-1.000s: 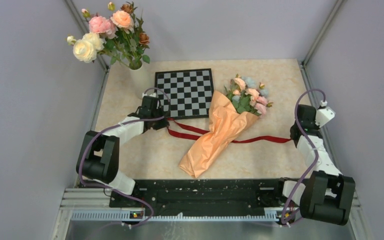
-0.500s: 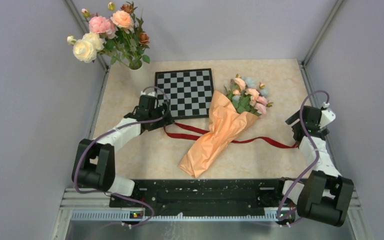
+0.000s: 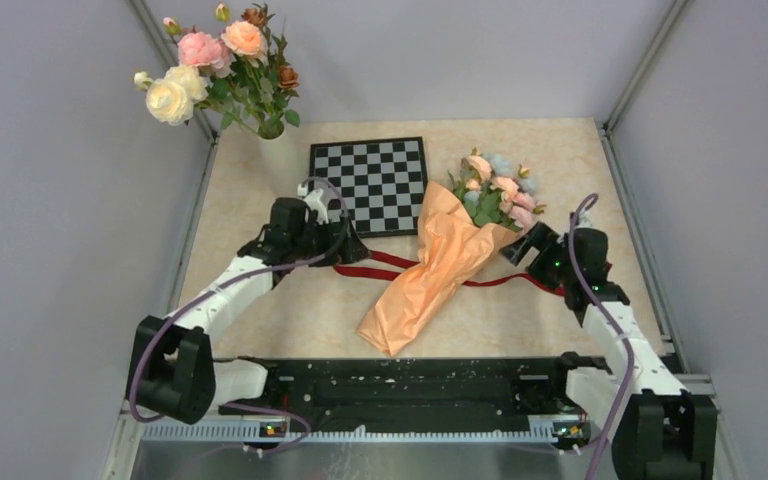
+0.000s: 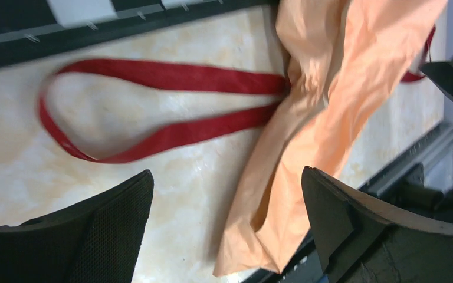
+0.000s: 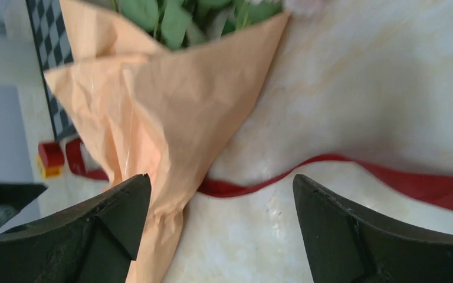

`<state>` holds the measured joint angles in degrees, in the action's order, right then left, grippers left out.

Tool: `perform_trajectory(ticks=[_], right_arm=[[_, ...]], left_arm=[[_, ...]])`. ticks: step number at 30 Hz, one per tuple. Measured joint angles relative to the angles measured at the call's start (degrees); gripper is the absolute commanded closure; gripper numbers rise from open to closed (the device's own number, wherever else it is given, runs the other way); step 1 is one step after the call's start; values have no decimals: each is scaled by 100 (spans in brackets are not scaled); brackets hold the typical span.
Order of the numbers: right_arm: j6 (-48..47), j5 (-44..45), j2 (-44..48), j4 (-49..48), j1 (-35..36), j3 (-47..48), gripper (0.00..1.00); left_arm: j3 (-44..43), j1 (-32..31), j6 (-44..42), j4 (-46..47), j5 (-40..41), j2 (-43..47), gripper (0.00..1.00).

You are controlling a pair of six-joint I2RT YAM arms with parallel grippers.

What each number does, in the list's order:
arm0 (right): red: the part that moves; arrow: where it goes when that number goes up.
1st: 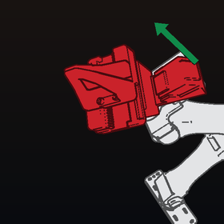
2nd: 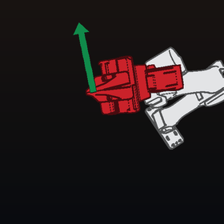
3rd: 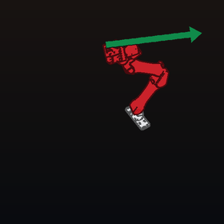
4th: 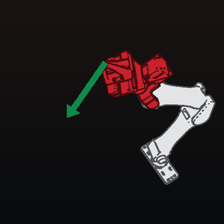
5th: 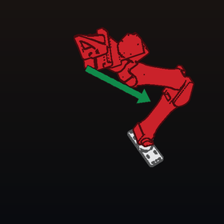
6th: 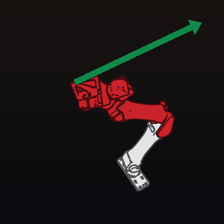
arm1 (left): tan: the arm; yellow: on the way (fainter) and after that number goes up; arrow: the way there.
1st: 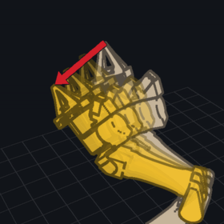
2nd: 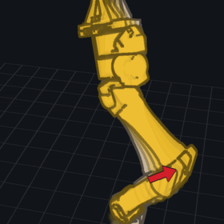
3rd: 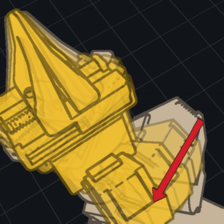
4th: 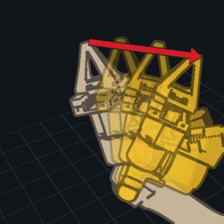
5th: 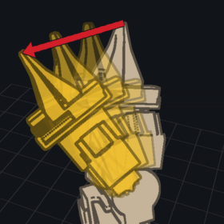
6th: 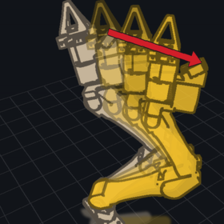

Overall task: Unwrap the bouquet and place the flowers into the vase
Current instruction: Untie the ribbon from the wrapping paper, then unfold the wrapping paper at the center of the board.

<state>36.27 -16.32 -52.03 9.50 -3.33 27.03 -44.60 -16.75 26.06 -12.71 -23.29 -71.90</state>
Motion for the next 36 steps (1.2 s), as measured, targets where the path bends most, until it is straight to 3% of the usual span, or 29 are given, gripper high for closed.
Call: perform_trajectory(ticks=[7, 14, 17, 25, 31, 36], right_arm=[[640, -463, -31, -463, 1207, -632, 16], [793, -496, -627, -1270, 1346, -649, 24], [837, -496, -964, -1493, 1349, -649, 26], [918, -433, -1469, -1873, 1379, -584, 48], [994, -284, -1652, -1978, 1384, -518, 66], [1040, -35, -1740, -2031, 1384, -514, 73]], left_arm=[[684, -514, -2, 151, -614, -37, 1], [743, -901, 63, 597, -1062, -638, 4], [730, -1001, 70, 682, -1104, -920, 22], [525, -1143, 109, 828, -1202, -1733, 76], [396, -1196, 205, 1062, -1207, -2085, 95], [175, -1213, 343, 1272, -1182, -2411, 99]])
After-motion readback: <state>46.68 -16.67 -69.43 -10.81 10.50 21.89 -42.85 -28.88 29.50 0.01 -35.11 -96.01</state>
